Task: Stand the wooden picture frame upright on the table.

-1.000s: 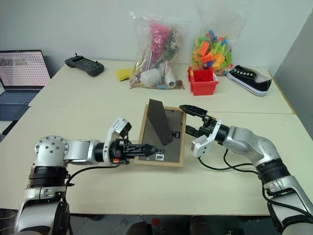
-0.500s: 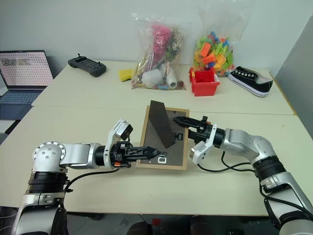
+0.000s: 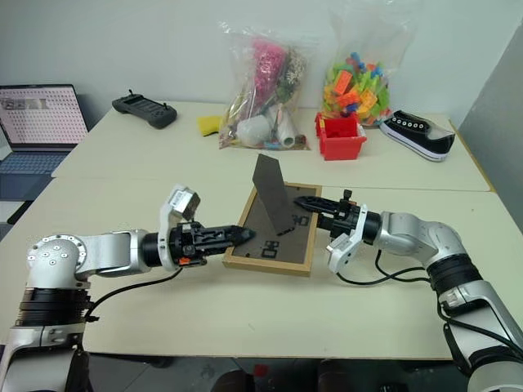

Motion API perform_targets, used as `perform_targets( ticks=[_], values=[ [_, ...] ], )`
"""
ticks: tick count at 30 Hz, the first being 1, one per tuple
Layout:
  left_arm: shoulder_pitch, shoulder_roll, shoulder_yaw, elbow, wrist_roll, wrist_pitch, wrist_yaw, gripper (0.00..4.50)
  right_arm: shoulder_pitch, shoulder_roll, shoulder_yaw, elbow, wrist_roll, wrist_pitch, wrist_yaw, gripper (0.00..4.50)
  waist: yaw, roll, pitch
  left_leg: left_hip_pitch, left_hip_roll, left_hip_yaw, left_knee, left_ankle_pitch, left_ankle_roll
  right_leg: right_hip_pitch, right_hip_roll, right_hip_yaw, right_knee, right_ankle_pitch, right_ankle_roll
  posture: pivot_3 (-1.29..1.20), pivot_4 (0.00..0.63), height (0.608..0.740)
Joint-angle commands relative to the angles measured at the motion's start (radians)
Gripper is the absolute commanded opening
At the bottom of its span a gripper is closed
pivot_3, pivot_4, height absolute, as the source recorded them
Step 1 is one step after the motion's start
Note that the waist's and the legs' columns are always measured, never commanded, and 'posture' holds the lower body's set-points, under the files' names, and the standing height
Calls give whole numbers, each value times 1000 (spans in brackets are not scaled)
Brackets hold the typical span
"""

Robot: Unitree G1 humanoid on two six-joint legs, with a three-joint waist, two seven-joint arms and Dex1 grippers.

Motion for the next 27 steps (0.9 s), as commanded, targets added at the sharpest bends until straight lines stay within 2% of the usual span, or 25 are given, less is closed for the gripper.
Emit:
perform_targets(
  ticks=[1, 4, 7, 10, 13, 15, 24, 25, 27],
  values=[
    [38, 71, 85, -66, 7, -43, 5, 4344, -37, 29, 12, 65, 253, 31, 137, 1325, -2, 0, 0, 0, 0, 0, 0, 0, 0, 0, 0, 0, 0, 0, 0, 0, 150, 740],
    [83, 109, 114, -165, 83, -76, 1, 4500, -13, 84, 45, 76, 526, 175, 386, 1320, -5, 0, 0, 0, 0, 0, 0, 0, 0, 1, 0, 0, 0, 0, 0, 0, 150, 740],
    [149, 156, 110, -355, 343, -206, -22, 4500, 27, 184, 38, -26, 912, 552, 756, 1319, -5, 0, 0, 1, 1, 0, -1, 0, 0, 1, 0, -1, 0, 0, 0, 0, 150, 740],
    [213, 178, 90, -477, 538, -331, -73, 4500, 44, 226, 19, -97, 1087, 886, 959, 1316, -1, 2, 1, 1, 2, -1, -1, 0, 0, 1, 1, 0, 0, 0, 0, 0, 150, 740],
    [250, 144, 93, -534, 624, -404, -89, 4500, 30, 270, -13, -100, 1185, 1147, 1048, 1316, 11, 2, 2, 1, 1, 1, -1, 0, 0, 1, 0, -1, -1, 0, 0, 0, 150, 740],
    [279, 130, 90, -570, 654, -429, -113, 4500, -6, 315, -36, -35, 1214, 1257, 1085, 1316, 18, 2, 2, 1, 1, 2, -1, 0, 0, 1, 0, 0, -1, 0, 0, 0, 150, 740],
    [351, 115, 62, -558, 773, -472, -233, 4500, -71, 391, -98, 146, 1171, 1437, 1176, 1316, 21, 2, 2, 0, 1, 2, -2, -3, 4, -1, 1, 0, -1, -1, -2, 0, 150, 740],
    [346, 108, 56, -548, 784, -475, -239, 4500, -70, 395, -109, 150, 1168, 1446, 1172, 2021, 21, 2, 2, 0, 1, 2, -2, -3, 4, -1, 1, 0, -1, -1, -2, 0, 150, 740],
    [333, 98, 41, -527, 817, -486, -250, 4500, -62, 397, -128, 148, 1160, 1456, 1167, 2456, 21, 2, 2, 0, 1, 2, -2, -3, 5, -1, 1, 0, -1, -1, -2, 0, 150, 740]
  ],
)
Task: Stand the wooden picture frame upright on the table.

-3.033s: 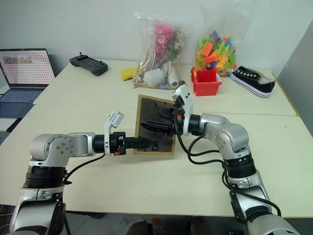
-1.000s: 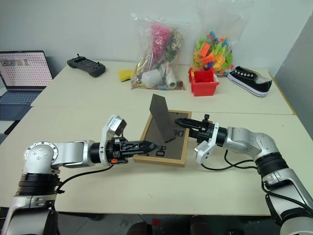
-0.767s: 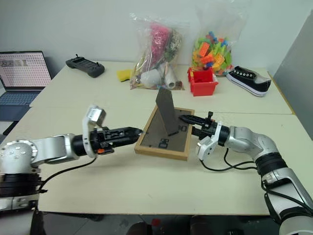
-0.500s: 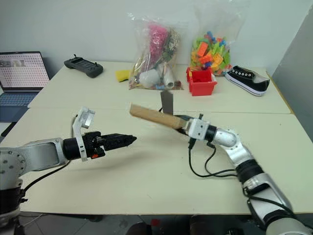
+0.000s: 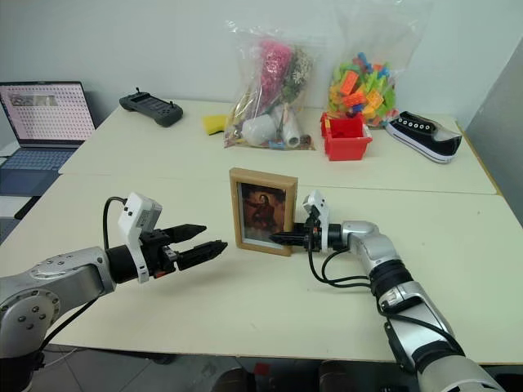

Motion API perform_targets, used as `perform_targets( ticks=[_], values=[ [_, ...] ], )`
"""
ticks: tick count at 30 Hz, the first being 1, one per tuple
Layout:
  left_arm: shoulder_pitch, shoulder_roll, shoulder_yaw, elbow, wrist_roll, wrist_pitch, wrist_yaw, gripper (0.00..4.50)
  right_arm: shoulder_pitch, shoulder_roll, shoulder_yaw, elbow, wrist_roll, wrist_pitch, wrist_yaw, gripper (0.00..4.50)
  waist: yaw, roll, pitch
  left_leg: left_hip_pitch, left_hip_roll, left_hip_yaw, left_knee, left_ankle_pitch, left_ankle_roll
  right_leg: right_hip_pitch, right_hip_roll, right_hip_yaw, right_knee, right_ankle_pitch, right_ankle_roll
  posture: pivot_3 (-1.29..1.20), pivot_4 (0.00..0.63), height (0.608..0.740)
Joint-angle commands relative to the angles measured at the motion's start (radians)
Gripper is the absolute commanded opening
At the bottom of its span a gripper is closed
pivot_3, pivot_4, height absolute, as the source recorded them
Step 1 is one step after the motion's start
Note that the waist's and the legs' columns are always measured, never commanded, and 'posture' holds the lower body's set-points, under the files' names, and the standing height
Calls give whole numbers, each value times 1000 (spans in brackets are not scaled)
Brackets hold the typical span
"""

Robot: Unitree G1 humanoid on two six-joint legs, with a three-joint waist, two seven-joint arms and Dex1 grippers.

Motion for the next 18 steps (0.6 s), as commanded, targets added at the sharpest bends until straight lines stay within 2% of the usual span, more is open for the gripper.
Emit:
perform_targets(
  ticks=[1, 8, 12, 15, 18],
  values=[
    [-32, -19, -24, 31, 67, -41, -31, 4500, -13, 4, -53, -14, -14, 20, 7, 2762, 0, 0, 0, 0, 0, 0, 0, 0, 0, 0, 0, 0, 0, 0, 0, 0, 150, 740],
    [-78, -4, -22, 121, 130, -50, -106, 4500, 99, -115, -83, -173, -51, 46, 26, 4471, 3, 0, 0, 0, 0, 0, 0, 0, 0, 0, 0, 0, 0, 0, 0, 0, 150, 740],
    [-123, 25, -26, 183, 176, -63, -170, 4500, 215, -242, -103, -395, -67, 69, 16, 4471, 3, 0, 0, -1, 0, -1, 0, 0, 0, 0, 0, -1, -1, 0, 0, 0, 150, 740],
    [-162, 56, -39, 241, 214, -80, -237, 4500, 303, -363, -152, -649, 8, 205, 31, 4471, 3, 2, 1, -1, 0, -1, 0, 0, 0, 0, 0, -1, 0, 0, 0, 0, 150, 740],
    [-188, 71, -57, 278, 235, -89, -303, 4500, 343, -415, -208, -817, 86, 320, -7, 4471, -1, 2, 1, -1, 0, -1, -1, 0, 0, 0, 1, 0, 0, 0, 0, 0, 150, 740]
  ],
)
